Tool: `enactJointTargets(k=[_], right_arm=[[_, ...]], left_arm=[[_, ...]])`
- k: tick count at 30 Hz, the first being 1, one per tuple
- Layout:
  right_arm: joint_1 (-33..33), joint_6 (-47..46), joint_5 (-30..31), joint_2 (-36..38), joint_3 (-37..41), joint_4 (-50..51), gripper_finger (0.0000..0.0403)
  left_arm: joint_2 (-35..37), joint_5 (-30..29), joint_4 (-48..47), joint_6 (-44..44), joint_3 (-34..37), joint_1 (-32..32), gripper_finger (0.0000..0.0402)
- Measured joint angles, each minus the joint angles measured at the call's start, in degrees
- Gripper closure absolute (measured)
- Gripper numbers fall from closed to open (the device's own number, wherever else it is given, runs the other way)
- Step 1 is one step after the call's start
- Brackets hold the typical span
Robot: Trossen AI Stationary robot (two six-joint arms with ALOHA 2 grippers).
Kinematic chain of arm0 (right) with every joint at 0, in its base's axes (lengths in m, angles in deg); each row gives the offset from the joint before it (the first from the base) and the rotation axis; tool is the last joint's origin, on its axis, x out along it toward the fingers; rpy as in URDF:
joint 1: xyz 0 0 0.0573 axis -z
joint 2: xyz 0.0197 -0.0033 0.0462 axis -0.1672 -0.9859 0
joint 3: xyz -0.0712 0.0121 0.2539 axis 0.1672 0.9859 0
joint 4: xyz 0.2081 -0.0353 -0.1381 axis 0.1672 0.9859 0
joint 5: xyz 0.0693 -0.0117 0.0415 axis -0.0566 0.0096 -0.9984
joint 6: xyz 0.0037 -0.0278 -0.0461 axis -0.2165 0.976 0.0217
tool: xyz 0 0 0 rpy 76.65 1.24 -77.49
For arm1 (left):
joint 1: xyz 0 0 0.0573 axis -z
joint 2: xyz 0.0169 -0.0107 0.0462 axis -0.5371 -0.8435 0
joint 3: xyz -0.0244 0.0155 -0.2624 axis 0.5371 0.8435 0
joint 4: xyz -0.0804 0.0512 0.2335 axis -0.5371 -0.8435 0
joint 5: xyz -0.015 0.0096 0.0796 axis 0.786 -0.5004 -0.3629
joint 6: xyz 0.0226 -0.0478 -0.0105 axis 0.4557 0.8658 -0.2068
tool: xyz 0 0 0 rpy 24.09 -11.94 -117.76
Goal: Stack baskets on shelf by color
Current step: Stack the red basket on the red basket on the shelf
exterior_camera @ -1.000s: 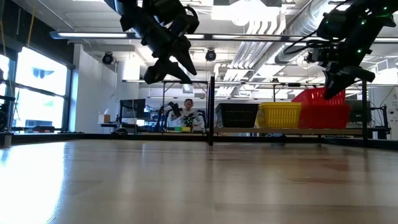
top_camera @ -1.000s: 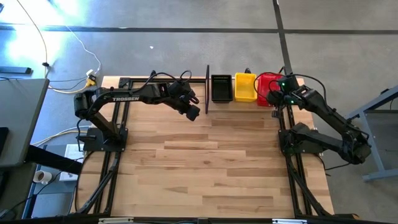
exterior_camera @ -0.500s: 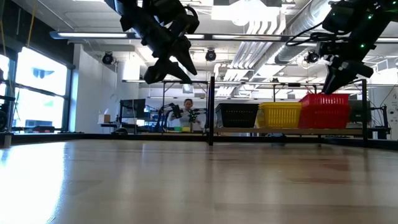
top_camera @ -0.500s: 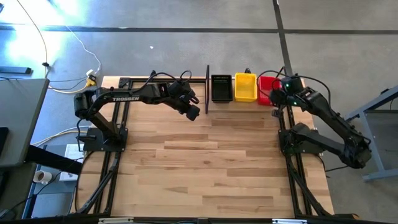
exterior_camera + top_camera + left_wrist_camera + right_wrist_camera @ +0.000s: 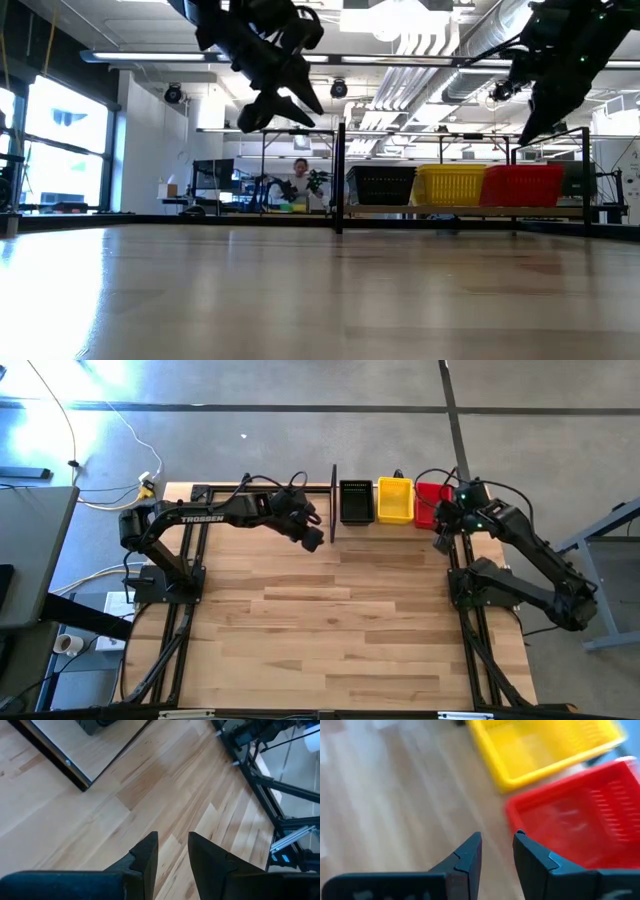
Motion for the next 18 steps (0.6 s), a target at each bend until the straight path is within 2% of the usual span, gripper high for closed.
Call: enactJointTargets(k=[2, 11, 18], right_arm=[[-0.04, -0.95, -2.14, -0.74, 0.24, 0.57, 0.0304], [-0.02, -1.26, -2.0, -7.32, 0.35, 0.46, 0.0304], [-0.07, -2.47, 5.85, -12.96, 0.39, 1.4, 0.0304]], left_arm=[[0.01, -0.02, 0.67, 0.46, 0.0, -0.01, 0.0305], [0.05, -0.02, 2.09, 0.46, 0.0, -0.01, 0.0305], [0.05, 0.0, 2.13, 0.46, 0.0, -0.01, 0.0305]])
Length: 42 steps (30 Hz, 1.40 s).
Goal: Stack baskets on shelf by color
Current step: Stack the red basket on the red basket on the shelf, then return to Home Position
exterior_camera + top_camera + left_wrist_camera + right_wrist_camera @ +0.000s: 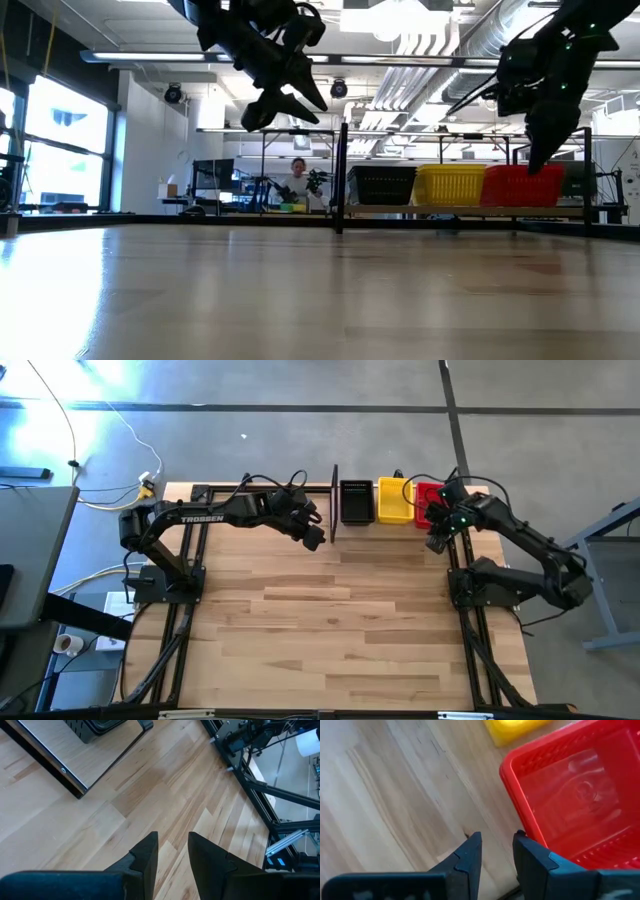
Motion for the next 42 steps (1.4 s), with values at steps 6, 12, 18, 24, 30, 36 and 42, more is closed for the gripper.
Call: enactJointTargets(k=[6, 12, 18, 24, 30, 36, 42], right_arm=[[-0.02, -2.41, 1.5, -0.78, 0.01, 0.11, 0.0305], [-0.04, -3.1, 3.23, -0.69, 0.0, -1.46, 0.0305], [0.02, -2.92, 2.74, -0.65, 0.0, -2.23, 0.0305], [0.07, -2.17, -0.77, -0.44, -1.94, 2.91, 0.0305], [0.12, -4.73, -6.53, 0.46, -7.47, 3.73, 0.0305], [-2.24, -12.04, -14.27, 2.94, -11.7, -2.9, 0.0305], [-8.96, -22.31, -14.42, 6.73, -13.16, -12.79, 0.0305]], left_arm=[[0.0, 0.0, 0.0, -0.02, 0.0, 0.0, 0.0305], [0.0, -0.02, 0.0, -0.04, 0.0, 0.02, 0.0305], [0.0, 0.0, 0.0, -0.04, 0.0, 0.0, 0.0305], [0.0, 0.23, 0.0, -0.04, 0.0, 0.02, 0.0305], [1.09, 3.22, 0.07, -0.04, 0.02, 0.01, 0.0305], [5.56, 0.11, 0.38, -3.7, 0.02, 0.96, 0.0305], [10.71, -7.34, 0.32, -12.72, 0.08, 3.92, 0.0305]])
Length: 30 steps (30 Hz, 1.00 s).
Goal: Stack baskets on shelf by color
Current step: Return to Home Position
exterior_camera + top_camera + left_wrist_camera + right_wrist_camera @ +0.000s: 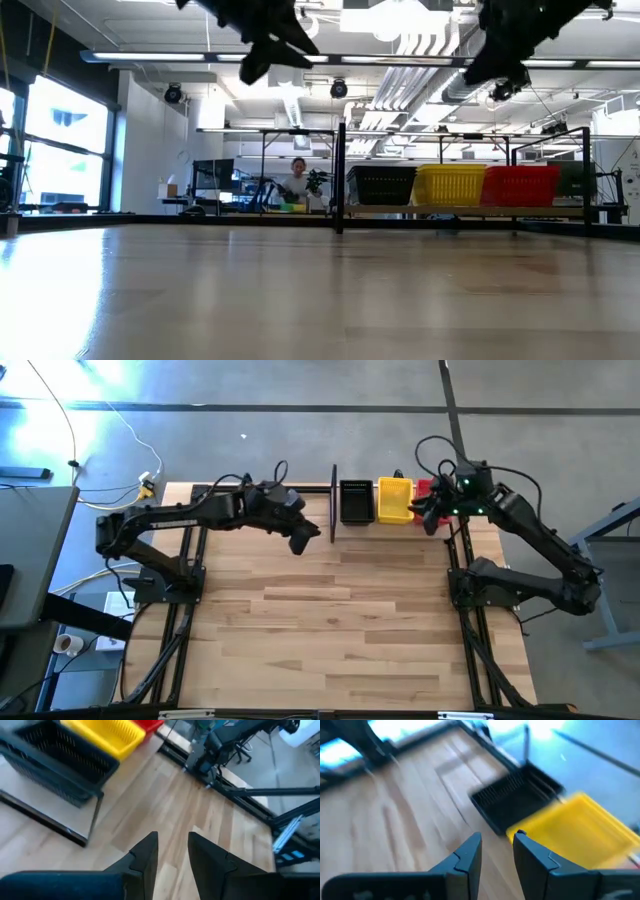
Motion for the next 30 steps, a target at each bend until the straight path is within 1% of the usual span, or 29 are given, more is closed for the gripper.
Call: enactJointTargets(k=[4, 6, 11, 15, 19, 21, 25, 30], right_arm=[[-5.91, -7.16, 0.33, 1.57, 0.0, -7.05, 0.0305], [-9.19, -10.21, 1.69, 1.6, 0.0, -9.9, 0.0305], [-17.4, -15.7, 9.58, 1.01, 0.02, -14.9, 0.0305], [-23.14, -19.31, 16.93, 1.01, 0.04, -18.35, 0.0305], [-27.67, -23.19, 22.0, 1.0, 0.04, -19.74, 0.0304], [-29.55, -24.95, 23.21, 1.02, 0.04, -20.2, 0.0304], [-32.59, -29.85, 23.46, 1.1, 0.07, -20.91, 0.0304], [-35.75, -33.99, 23.2, 1.1, 0.09, -22.59, 0.0304]], left_arm=[[4.09, -3.68, 0.02, -3.46, 2.83, 2.99, 0.0305], [6.48, -4.02, 0.01, -3.75, 5.32, 4.47, 0.0305], [14.59, -4.09, 3.86, -4.36, 13.34, 8.31, 0.0305], [21.77, -4.07, 9.98, -4.46, 21.76, 10.72, 0.0305], [28.52, -4.91, 15.24, -4.3, 30.31, 12.92, 0.0305], [31.44, -5.56, 16.48, -4.0, 34.13, 13.92, 0.0305], [37.57, -8.02, 17.74, -4.24, 40.54, 16.21, 0.0305], [44.95, -8.15, 21.66, -4.29, 47.15, 18.93, 0.0305]])
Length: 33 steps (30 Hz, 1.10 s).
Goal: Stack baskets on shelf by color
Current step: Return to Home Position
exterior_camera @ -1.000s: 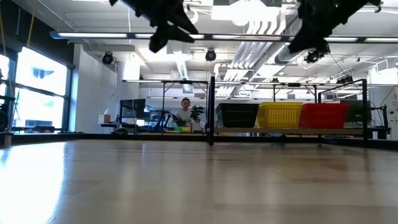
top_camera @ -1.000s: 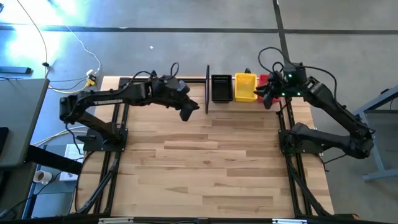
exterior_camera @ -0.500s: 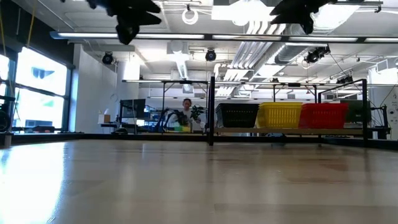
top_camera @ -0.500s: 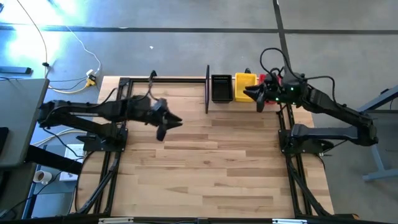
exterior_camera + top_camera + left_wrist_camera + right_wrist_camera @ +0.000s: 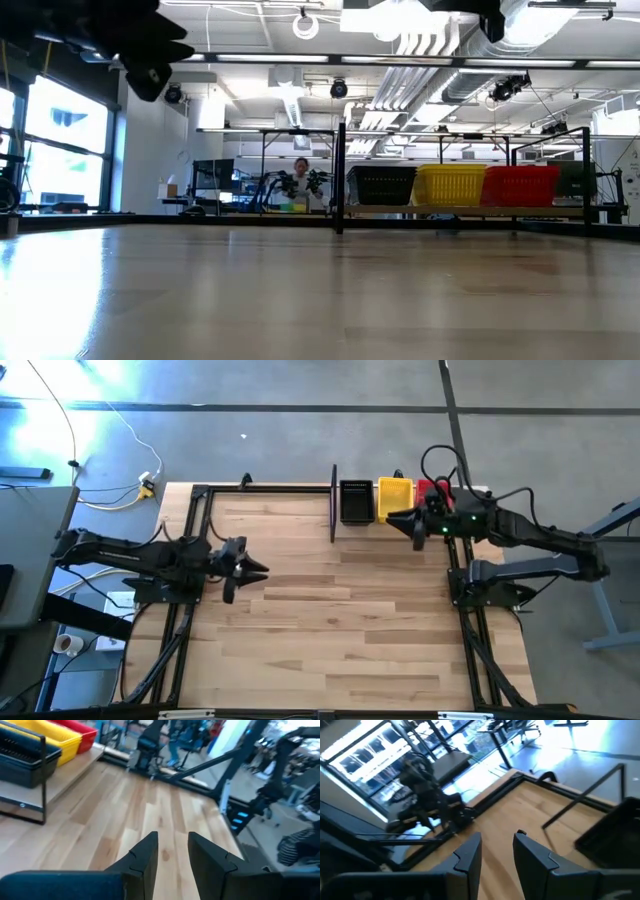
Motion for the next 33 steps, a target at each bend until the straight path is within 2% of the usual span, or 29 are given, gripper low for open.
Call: enactJointTargets(k=[8, 14, 18, 23, 24, 30, 33], right_arm=[[-2.59, -4.22, -0.22, 0.0, 0.0, -3.74, 0.0304], [-3.35, -4.83, -0.33, 0.07, 0.0, -10.97, 0.0304], [-3.29, -5.75, -3.95, 1.45, 0.0, -14.33, 0.0304], [-3.22, -2.3, -9.94, 6.59, 0.0, -14.24, 0.0304], [-3.22, -1.68, -10.41, 8.05, 0.02, -14.24, 0.0304], [-3.22, 7.4, -9.77, 19.18, 0.0, -10.63, 0.0304], [-3.22, 12.51, -5.7, 23.37, -0.11, -3.7, 0.0304]], left_arm=[[10.39, 0.0, 2.12, 0.18, 7.77, 1.66, 0.0305], [16.14, 0.2, 2.43, 0.48, 11.79, 1.66, 0.0305], [18.91, 0.2, 4.57, 0.22, 14.56, 1.64, 0.0305], [20.53, -1.44, 10.61, 0.36, 20.08, 1.44, 0.0305], [20.54, -2.16, 9.48, 0.46, 20.13, 1.46, 0.0305], [20.47, -2.78, 8.99, 0.46, 19.98, 1.44, 0.0305], [20.43, -3.64, 8.86, 0.46, 19.98, 1.44, 0.0305]])
